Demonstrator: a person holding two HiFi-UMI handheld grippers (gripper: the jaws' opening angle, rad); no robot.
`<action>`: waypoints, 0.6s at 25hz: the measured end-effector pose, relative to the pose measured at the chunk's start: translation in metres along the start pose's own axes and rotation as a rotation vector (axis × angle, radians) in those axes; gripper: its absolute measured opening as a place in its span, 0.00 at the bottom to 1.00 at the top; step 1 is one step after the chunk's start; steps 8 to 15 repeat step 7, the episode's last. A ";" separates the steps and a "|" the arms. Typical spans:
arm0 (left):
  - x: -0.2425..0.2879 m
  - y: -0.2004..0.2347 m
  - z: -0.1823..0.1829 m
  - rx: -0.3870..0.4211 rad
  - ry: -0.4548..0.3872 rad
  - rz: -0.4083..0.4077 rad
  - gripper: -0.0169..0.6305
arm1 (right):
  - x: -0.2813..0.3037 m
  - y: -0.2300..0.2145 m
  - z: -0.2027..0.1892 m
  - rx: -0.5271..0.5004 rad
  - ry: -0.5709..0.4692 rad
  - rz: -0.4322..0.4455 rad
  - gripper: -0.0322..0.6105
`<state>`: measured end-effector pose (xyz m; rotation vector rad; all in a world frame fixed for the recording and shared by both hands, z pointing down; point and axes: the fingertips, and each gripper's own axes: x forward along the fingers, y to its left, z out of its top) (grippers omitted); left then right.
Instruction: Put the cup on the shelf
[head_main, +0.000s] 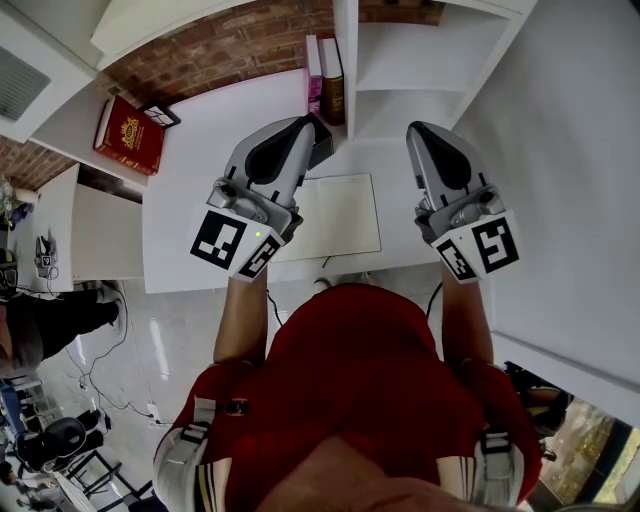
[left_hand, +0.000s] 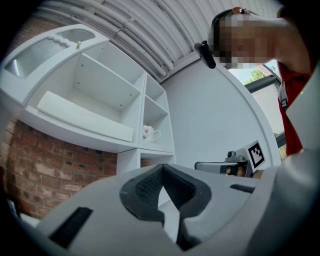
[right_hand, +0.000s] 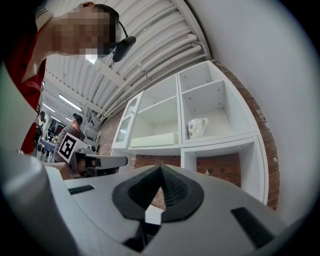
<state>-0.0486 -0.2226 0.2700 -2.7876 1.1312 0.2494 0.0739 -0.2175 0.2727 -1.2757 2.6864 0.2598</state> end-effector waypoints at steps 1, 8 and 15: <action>0.000 0.000 0.000 0.000 0.000 0.000 0.03 | 0.000 0.000 0.000 0.000 0.000 0.000 0.05; 0.001 0.000 -0.002 0.000 0.002 0.004 0.04 | -0.002 -0.004 0.000 0.000 -0.002 -0.004 0.05; 0.001 0.000 -0.002 0.000 0.002 0.004 0.04 | -0.002 -0.004 0.000 0.000 -0.002 -0.004 0.05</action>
